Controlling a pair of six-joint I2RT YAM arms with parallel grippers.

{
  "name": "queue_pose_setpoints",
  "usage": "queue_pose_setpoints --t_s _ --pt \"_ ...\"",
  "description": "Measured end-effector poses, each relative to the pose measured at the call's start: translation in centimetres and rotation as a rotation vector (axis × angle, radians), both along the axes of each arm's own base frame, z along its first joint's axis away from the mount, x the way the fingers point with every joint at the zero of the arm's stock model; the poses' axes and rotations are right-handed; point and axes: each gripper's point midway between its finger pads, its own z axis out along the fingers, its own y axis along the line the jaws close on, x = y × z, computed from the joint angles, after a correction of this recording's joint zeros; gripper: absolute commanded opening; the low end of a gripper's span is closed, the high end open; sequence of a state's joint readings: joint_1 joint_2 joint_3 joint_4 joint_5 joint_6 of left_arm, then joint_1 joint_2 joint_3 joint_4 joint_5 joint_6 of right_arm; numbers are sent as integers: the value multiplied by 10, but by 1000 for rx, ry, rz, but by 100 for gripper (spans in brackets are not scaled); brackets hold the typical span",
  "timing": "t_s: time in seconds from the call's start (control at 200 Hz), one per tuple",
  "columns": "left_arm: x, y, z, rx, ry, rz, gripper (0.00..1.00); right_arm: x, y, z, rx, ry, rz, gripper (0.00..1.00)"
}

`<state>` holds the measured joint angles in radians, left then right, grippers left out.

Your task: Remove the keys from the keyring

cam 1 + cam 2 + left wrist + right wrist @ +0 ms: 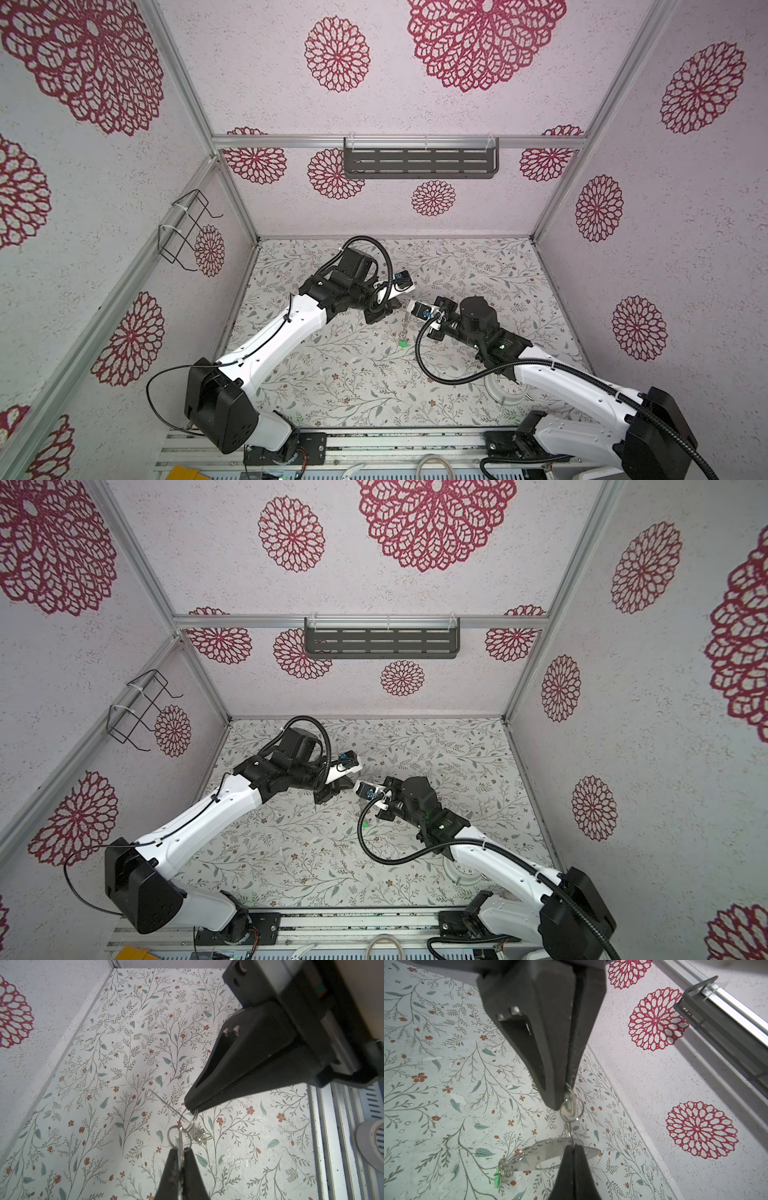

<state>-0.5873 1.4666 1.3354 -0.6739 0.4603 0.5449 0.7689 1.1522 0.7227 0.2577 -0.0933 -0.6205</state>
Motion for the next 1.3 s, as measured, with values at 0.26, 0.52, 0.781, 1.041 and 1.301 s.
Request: queue_pose_setpoints --t_s 0.26,0.52,0.781,1.041,1.301 --pt "-2 -3 4 -34 32 8 0 0 1 3 43 -15 0 0" --pt "-2 -3 8 -33 20 3 0 -3 -14 -15 42 27 -23 27" --pt "-2 -3 17 -24 -15 -21 0 -8 -24 -8 109 71 -27 34" --pt "0 -1 23 -17 -32 -14 0 -9 -18 3 238 162 -12 34" --pt "11 -1 27 -21 -47 56 0 -9 -10 22 356 184 2 32"
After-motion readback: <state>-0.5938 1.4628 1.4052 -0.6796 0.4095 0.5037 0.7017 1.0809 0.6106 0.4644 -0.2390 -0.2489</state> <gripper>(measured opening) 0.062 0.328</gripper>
